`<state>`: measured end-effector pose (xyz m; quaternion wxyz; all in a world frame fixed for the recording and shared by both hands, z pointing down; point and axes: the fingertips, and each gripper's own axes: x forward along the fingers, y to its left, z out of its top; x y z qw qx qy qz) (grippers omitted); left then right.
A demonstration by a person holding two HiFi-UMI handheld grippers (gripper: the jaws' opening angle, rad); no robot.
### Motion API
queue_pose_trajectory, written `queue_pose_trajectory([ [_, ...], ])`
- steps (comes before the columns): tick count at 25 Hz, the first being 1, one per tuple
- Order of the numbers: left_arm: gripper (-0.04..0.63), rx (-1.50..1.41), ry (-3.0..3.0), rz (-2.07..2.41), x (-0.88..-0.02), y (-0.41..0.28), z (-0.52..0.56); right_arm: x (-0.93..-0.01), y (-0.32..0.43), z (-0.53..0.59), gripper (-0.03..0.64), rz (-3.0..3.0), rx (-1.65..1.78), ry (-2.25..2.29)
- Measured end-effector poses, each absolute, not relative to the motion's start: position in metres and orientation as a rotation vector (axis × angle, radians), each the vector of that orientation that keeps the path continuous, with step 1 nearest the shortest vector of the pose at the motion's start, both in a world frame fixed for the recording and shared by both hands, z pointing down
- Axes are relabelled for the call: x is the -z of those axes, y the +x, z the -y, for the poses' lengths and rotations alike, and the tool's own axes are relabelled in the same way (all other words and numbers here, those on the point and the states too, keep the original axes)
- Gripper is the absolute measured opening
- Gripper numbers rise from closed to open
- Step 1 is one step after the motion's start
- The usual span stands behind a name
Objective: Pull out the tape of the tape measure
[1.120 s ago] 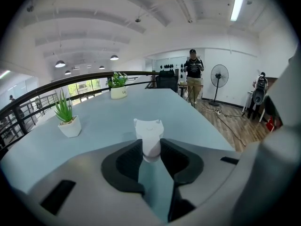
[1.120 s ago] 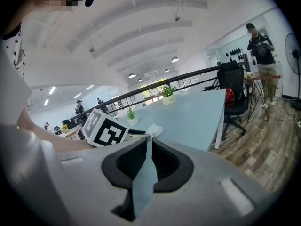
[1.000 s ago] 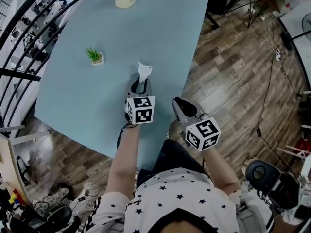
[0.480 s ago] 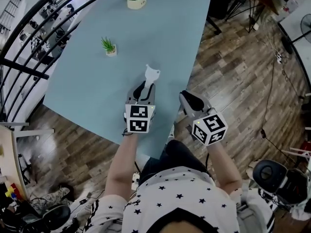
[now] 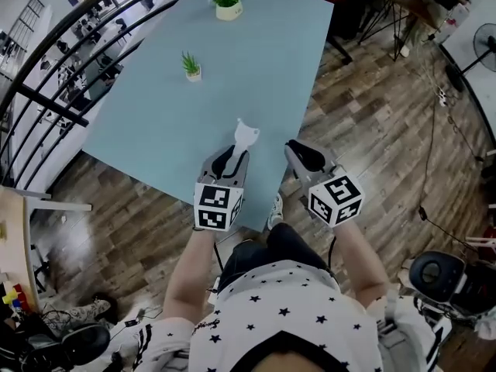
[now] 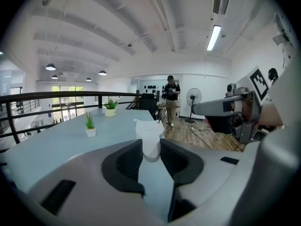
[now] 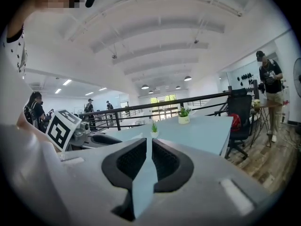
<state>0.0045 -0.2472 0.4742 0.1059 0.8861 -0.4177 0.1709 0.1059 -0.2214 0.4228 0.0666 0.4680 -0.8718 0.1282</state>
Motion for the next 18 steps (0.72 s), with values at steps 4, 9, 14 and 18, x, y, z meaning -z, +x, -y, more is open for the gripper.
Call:
queue_pose_trajectory([
  [4, 0.118, -0.464, 2.672, 1.187, -0.456, -0.007, 0.209, -0.409, 0.088, 0.198, 0.021, 2.666, -0.332, 1.362],
  [9, 0.118, -0.436, 2.766, 1.087, -0.435, -0.022, 0.164, -0.397, 0.062, 0.173, 0.021, 2.722, -0.270, 1.245],
  [14, 0.118, -0.446, 2.861, 0.970, -0.420, -0.038, 0.122, -0.387, 0.036, 0.148, 0.028, 2.770, -0.196, 1.075],
  [18, 0.118, -0.429, 2.898, 0.890, -0.416, -0.052, 0.087, -0.387, 0.020, 0.123, 0.046, 2.790, -0.147, 0.933],
])
